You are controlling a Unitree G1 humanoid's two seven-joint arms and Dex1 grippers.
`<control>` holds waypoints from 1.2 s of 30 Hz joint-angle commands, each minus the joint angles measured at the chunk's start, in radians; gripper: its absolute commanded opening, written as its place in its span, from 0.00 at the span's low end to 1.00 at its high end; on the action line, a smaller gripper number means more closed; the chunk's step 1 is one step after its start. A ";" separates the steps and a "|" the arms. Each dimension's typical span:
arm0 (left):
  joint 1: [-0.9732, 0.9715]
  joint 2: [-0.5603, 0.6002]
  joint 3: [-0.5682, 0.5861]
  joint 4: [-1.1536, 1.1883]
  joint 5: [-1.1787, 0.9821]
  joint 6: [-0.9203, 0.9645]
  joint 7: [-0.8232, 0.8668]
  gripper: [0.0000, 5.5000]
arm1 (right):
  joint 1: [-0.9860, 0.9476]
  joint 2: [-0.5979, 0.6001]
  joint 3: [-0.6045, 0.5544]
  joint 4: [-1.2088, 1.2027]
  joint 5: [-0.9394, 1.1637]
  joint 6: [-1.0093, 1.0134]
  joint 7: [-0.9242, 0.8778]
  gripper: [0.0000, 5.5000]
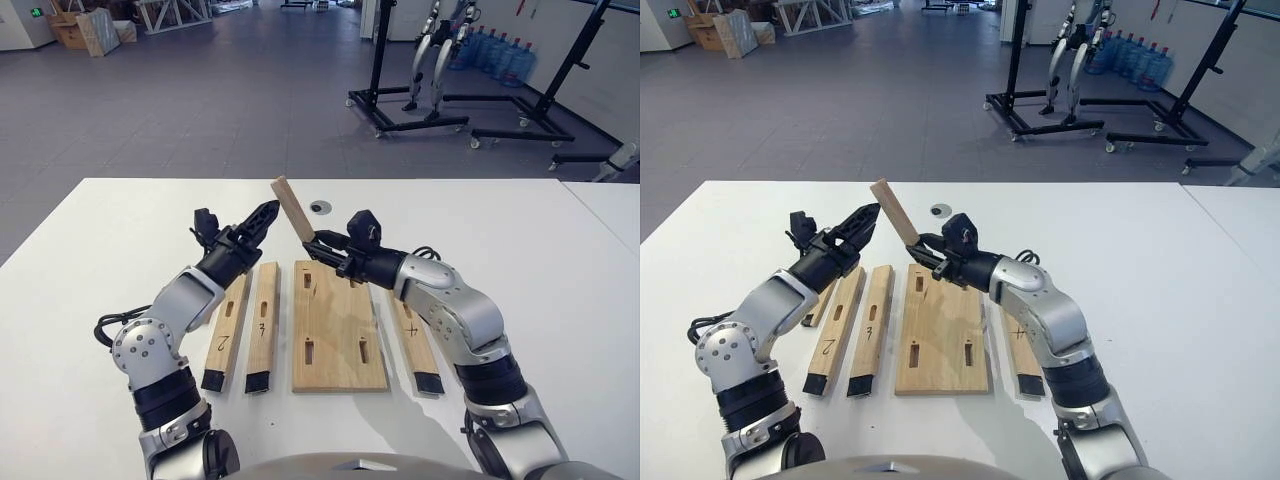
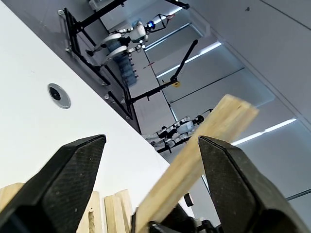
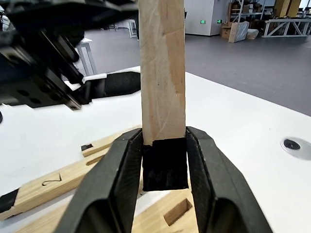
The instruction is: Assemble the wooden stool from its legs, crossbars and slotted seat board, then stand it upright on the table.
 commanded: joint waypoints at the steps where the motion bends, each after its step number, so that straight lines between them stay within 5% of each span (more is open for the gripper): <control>1: 0.006 0.028 -0.049 -0.038 -0.060 -0.039 0.032 0.63 | -0.001 0.011 0.009 0.053 -0.029 -0.028 -0.012 0.24; 15: 0.055 0.138 -0.198 -0.016 -0.011 -0.128 0.000 0.63 | -0.007 0.033 0.042 -0.037 0.002 0.014 0.007 0.24; 32: 0.035 0.193 -0.243 -0.040 -0.004 -0.173 0.016 0.63 | 0.016 0.026 0.089 -0.034 -0.031 0.017 -0.017 0.24; 36: 0.028 0.199 -0.266 -0.045 0.014 -0.178 0.016 0.53 | 0.017 0.025 0.104 -0.034 -0.042 0.017 -0.015 0.24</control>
